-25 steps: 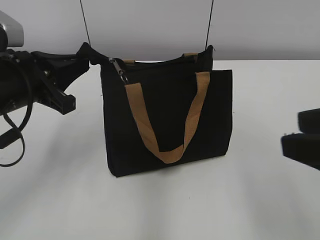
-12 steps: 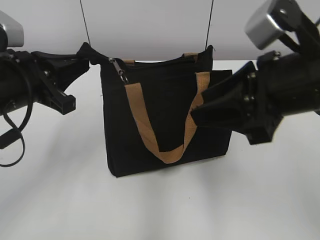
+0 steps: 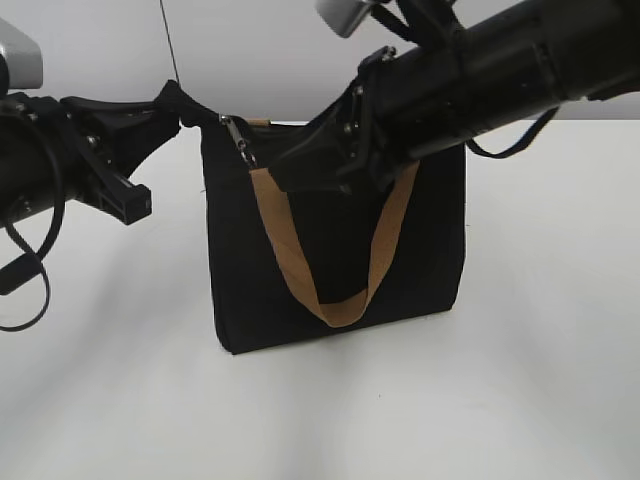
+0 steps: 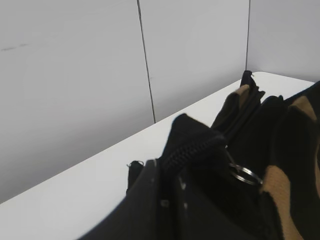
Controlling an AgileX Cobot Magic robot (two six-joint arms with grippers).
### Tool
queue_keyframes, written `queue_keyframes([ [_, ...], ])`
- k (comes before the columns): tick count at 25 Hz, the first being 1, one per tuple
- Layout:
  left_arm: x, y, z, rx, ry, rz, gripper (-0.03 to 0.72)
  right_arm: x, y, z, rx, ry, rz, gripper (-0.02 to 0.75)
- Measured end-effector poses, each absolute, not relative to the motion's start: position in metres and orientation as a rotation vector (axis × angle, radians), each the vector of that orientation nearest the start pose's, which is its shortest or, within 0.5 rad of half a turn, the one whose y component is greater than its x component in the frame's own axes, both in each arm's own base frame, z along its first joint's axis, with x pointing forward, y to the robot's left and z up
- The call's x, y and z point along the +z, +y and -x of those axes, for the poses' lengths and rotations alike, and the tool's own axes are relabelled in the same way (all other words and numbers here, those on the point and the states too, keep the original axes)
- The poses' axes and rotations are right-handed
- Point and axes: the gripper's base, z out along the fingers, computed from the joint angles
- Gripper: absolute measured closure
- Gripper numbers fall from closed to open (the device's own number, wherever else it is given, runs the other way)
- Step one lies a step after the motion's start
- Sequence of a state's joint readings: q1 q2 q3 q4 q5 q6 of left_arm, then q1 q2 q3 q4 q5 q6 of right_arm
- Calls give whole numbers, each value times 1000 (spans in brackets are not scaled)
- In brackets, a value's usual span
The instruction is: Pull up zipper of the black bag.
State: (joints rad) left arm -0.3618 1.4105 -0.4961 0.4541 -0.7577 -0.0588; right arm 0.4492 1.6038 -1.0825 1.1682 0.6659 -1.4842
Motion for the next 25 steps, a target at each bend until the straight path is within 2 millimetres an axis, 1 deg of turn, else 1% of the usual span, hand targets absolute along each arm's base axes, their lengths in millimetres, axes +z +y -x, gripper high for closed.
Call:
queue_keyframes([
  [4,228,-119,-238,-319,1522,-750,676,262,213,-302,718,1884,1221,421],
  [7,228,-120,-238,-320,1520,-749,676,256,223,-313,712,1884,1222,421],
  [11,228,-120,-238,-321,1518,-749,676,247,228,-325,703,1908,1183,421],
  [17,228,-120,-238,-321,1518,-749,677,237,231,-335,741,1960,1041,427],
  [19,228,-120,-238,-321,1518,-749,677,236,231,-336,752,1968,1017,461],
  [20,228,-120,-238,-321,1518,-749,677,236,231,-336,751,1969,1010,496],
  [23,228,-120,-238,-321,1518,-749,677,236,231,-337,753,1970,1002,638],
  [24,228,-120,-238,-321,1518,-749,677,236,231,-337,753,1970,1002,672],
  [25,228,-120,-238,-321,1518,-749,677,236,231,-337,750,1970,1006,671],
])
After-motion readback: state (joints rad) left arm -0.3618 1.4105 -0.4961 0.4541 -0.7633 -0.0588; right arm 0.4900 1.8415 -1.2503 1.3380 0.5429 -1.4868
